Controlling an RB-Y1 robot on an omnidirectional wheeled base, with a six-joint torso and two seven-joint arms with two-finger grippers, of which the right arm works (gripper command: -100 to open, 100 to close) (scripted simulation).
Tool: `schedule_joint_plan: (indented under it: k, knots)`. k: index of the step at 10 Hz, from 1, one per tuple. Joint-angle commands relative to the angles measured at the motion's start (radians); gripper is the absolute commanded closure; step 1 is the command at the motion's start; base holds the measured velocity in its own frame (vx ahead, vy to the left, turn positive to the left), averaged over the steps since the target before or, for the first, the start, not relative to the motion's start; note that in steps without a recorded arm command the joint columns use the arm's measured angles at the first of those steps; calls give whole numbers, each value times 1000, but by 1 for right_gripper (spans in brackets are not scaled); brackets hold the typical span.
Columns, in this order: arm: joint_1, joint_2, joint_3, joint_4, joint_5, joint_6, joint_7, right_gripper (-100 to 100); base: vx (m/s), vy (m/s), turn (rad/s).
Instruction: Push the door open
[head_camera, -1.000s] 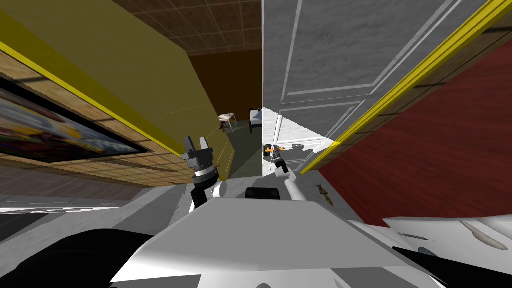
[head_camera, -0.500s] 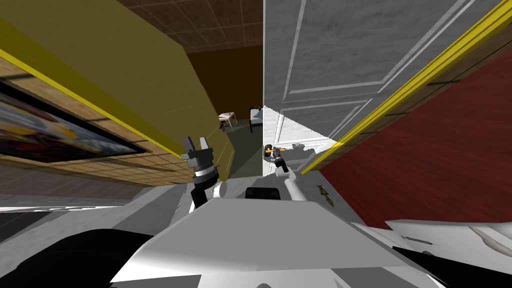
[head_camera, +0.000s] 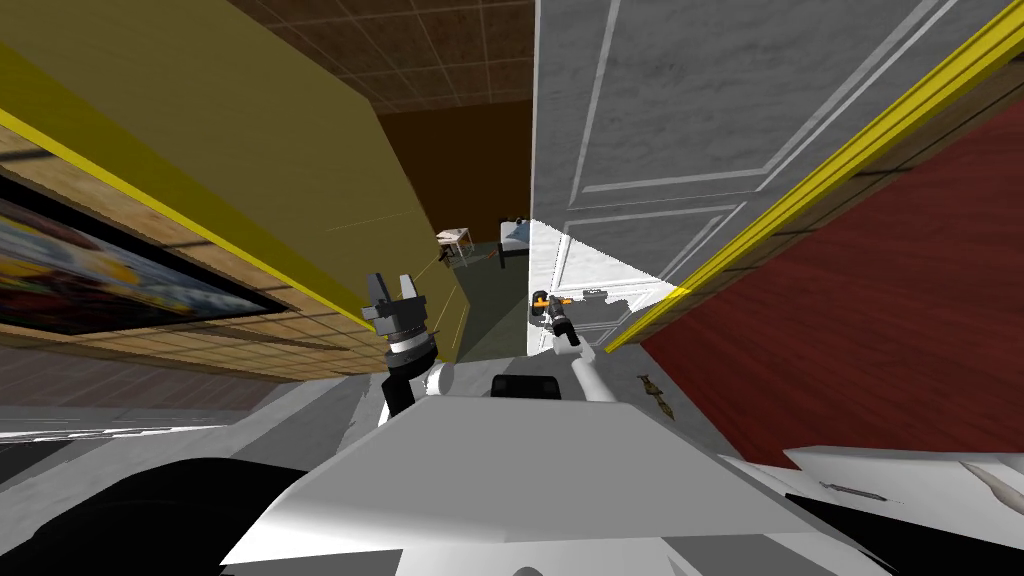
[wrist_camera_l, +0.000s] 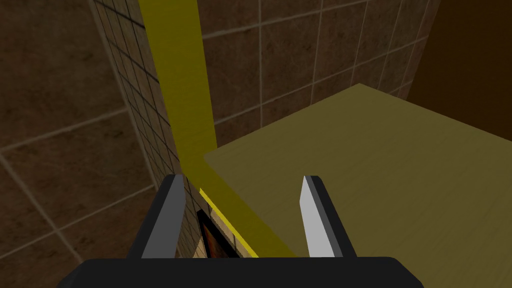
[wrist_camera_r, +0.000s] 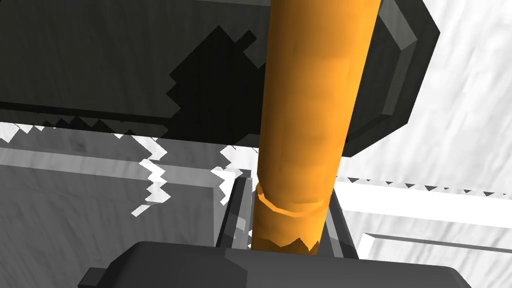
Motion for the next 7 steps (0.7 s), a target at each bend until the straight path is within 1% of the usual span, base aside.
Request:
schedule_joint_plan:
  k: [1, 3, 7]
  knots:
    - [-11, -22, -22, -8, -3, -9, 3, 100, 179, 70, -37]
    - [-12, -38, -44, -6, -7, -9, 7, 100, 203, 89, -54]
    - [-15, -62, -98, -2, -17, -9, 16, 100, 199, 121, -90]
